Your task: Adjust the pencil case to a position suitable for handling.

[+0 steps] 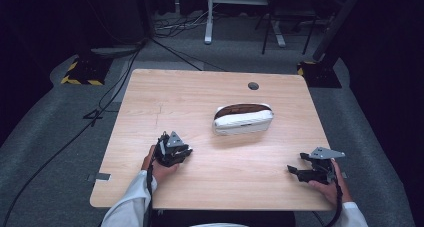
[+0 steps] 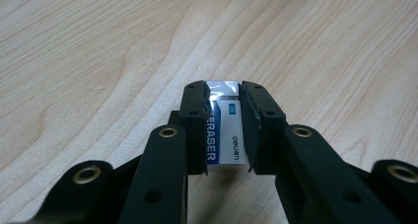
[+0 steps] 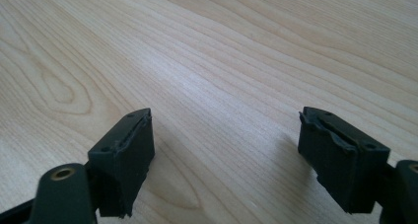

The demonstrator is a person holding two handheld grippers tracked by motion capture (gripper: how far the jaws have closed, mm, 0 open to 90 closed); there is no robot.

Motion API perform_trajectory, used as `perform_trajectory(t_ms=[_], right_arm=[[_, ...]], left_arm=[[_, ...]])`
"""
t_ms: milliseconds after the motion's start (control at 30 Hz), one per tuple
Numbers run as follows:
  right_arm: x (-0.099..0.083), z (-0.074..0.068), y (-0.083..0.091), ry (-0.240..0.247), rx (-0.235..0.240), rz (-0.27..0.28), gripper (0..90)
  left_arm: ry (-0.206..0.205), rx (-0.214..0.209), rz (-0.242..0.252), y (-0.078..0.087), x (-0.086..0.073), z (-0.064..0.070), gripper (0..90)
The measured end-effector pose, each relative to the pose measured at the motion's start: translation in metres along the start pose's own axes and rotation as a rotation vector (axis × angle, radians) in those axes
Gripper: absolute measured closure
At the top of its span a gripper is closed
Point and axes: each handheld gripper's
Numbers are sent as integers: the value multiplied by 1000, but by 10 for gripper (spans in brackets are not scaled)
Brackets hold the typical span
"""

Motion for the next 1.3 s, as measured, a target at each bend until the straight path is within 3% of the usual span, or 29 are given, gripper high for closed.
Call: perform_trajectory(t_ms=[267,333,933,1300], right_arm=[[0,0,0,1,1,0,220],[0,0,0,1,1,0,220],[0,0,0,1,2,1,218],[0,0,0,0,-3,2,218]], left_arm=[[15,-3,39,4,-2,-2,730],[5,10,51,7,-2,-2,730],[-28,2,74,17,5,-2,730],[-34,-11,133,37,12,-9,730]])
Point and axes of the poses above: each handheld gripper's, and its own axes: y roughly backward along the jaws, x roughly out of its top, z roughly to its right, and after that the axes turned 12 degrees about -z, right-handed
